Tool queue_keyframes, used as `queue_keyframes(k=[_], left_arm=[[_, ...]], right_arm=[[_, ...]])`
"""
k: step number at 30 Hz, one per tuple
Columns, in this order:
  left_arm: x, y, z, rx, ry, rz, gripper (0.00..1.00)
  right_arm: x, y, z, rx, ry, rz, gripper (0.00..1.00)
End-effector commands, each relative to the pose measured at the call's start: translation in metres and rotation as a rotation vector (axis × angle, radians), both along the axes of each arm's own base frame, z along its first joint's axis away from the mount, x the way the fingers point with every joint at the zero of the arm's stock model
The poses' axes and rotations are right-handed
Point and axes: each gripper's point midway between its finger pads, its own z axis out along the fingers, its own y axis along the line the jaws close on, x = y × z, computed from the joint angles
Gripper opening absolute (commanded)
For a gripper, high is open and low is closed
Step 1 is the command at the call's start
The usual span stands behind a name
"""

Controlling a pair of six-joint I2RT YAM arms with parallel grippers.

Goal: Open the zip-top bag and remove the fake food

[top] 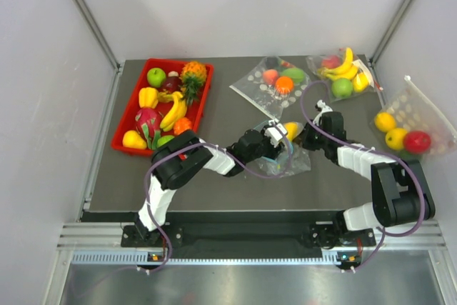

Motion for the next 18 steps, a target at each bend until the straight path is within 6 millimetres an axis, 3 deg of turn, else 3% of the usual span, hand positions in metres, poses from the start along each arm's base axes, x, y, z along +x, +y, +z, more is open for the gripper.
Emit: queue_keyframes(k=[1, 2, 9, 10, 13, 18], left_arm=[[0.007, -0.008, 0.002, -0.01, -0.026, -0.017, 0.52], [0.007, -0.008, 0.0, -0.006, -0.026, -0.017, 0.42], [-0.002, 0.003, 0.014, -0.03, -0.046, -0.024, 0.09], [-0.007, 0.009, 0.01, -0.018, -0.037, -0.025, 0.08], [-0.017, 0.021, 0.025, -0.031, -0.048, -0.032, 0.04], [-0.038, 0.032, 0.027, -0.015, -0.002, -0.081, 0.05]], right_arm=[[-0.002, 0.004, 0.008, 0.025, -0.03, 0.03, 0.0], [-0.003, 0.004, 0.007, 0.025, -0.029, 0.032, 0.0], [-0.005, 0.002, 0.003, 0.018, -0.02, 0.024, 0.0], [-0.006, 0.002, 0.002, 0.016, -0.017, 0.024, 0.0], [-0.002, -0.004, 0.003, 0.0, -0.021, -0.002, 0.0], [0.004, -0.011, 0.007, 0.003, -0.026, -0.03, 0.0]])
